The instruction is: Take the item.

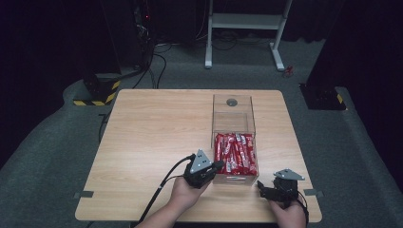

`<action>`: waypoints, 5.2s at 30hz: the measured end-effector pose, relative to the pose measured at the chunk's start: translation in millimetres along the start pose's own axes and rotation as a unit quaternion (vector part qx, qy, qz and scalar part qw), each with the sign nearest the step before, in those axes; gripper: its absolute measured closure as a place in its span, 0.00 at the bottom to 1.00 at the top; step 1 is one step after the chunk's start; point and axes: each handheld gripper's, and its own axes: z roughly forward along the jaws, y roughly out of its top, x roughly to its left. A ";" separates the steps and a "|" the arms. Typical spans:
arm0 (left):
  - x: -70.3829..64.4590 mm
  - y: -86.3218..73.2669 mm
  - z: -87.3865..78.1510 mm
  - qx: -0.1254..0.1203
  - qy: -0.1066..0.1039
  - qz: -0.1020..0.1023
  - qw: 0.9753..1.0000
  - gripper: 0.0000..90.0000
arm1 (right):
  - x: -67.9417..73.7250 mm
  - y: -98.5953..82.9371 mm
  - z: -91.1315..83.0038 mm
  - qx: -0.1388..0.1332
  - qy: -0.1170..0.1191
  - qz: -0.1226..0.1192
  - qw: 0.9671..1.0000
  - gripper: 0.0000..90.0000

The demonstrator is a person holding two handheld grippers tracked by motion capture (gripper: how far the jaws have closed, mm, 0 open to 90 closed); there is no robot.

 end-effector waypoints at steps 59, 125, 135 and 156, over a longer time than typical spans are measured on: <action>47.8 24.1 -62.8 -0.088 0.007 -0.035 0.996 0.99 | 1.1 -0.4 -0.6 -0.003 0.006 -0.004 1.000 0.15; 153.9 -43.7 -73.7 -0.009 0.129 -0.122 0.984 0.99 | 1.3 -0.1 -0.4 -0.002 0.010 -0.008 1.000 0.15; 161.9 -57.4 -63.8 0.027 0.134 -0.140 0.981 0.99 | 1.5 -0.1 -0.4 -0.002 0.010 -0.007 1.000 0.15; 162.9 -73.2 -42.7 0.099 0.140 -0.133 0.976 0.99 | 1.5 -0.1 -0.4 -0.002 0.010 -0.007 1.000 0.15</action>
